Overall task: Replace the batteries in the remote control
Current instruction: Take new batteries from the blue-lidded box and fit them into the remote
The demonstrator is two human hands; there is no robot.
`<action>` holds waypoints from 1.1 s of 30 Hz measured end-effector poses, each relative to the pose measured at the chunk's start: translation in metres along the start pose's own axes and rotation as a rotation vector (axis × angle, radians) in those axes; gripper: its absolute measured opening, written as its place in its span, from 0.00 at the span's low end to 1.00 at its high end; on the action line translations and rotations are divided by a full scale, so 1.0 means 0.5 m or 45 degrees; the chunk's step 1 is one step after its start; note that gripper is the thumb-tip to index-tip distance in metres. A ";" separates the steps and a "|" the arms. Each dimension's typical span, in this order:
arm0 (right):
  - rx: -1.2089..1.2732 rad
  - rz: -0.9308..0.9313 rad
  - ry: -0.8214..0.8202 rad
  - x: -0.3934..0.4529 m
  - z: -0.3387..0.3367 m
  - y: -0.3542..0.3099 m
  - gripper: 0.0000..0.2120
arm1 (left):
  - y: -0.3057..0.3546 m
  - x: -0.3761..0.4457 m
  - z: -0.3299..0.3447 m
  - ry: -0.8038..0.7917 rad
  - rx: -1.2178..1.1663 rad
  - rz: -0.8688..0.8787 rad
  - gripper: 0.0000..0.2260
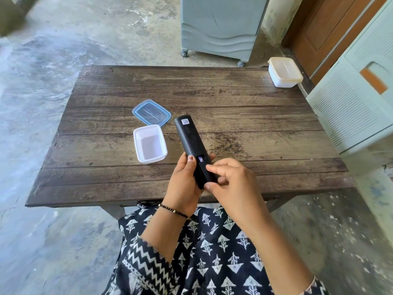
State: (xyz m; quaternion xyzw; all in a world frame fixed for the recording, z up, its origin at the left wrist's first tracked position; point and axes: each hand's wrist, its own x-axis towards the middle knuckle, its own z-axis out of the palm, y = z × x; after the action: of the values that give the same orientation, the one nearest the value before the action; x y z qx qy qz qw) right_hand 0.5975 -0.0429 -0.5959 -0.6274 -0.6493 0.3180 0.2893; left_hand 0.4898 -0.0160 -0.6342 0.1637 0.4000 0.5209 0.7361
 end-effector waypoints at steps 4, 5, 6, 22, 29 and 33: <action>-0.093 -0.074 0.048 -0.004 0.003 -0.002 0.20 | -0.001 -0.001 0.005 0.009 0.036 -0.001 0.16; -0.118 -0.092 0.061 -0.005 0.005 -0.003 0.19 | 0.000 -0.001 0.007 0.007 0.039 0.001 0.16; -0.143 -0.109 0.069 -0.007 0.005 -0.004 0.19 | 0.001 -0.002 0.009 0.007 0.037 0.001 0.16; -0.345 -0.281 -0.023 -0.006 0.004 -0.015 0.14 | 0.009 -0.019 0.005 0.006 0.106 0.025 0.13; -0.191 -0.318 0.169 -0.015 0.015 0.006 0.08 | 0.015 -0.015 0.001 0.021 0.189 0.037 0.15; -0.198 -0.296 0.197 -0.012 0.013 0.010 0.07 | 0.008 -0.016 0.001 0.030 0.244 0.030 0.15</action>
State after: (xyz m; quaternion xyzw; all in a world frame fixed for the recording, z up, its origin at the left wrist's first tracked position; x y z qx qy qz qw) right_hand 0.5959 -0.0494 -0.6038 -0.5912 -0.7159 0.1817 0.3239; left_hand 0.4869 -0.0214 -0.6279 0.2320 0.4549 0.4906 0.7061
